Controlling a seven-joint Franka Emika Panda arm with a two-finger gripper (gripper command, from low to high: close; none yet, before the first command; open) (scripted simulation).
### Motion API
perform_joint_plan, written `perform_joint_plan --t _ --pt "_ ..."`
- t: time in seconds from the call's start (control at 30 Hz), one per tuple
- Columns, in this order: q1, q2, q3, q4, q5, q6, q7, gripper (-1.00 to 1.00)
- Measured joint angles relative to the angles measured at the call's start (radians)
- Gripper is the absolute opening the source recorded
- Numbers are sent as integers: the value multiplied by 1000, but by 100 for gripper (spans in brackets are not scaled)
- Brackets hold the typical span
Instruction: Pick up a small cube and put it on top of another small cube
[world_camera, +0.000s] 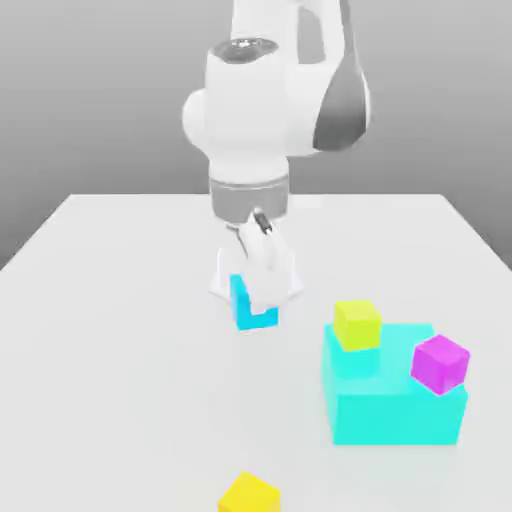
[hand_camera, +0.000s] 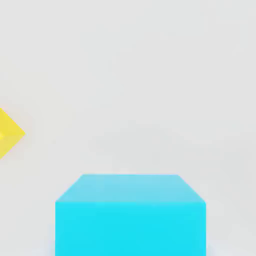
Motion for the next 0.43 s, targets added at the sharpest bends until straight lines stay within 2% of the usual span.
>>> perform_joint_plan --t 0.13,0.33,0.37,0.43 --pt "176 -97 75 -9 47 -91 -34 -100" --pt "198 53 136 -64 75 111 -40 -100" --pt "197 72 141 -70 77 136 -39 100" --pt "197 72 141 -70 77 136 -39 100"
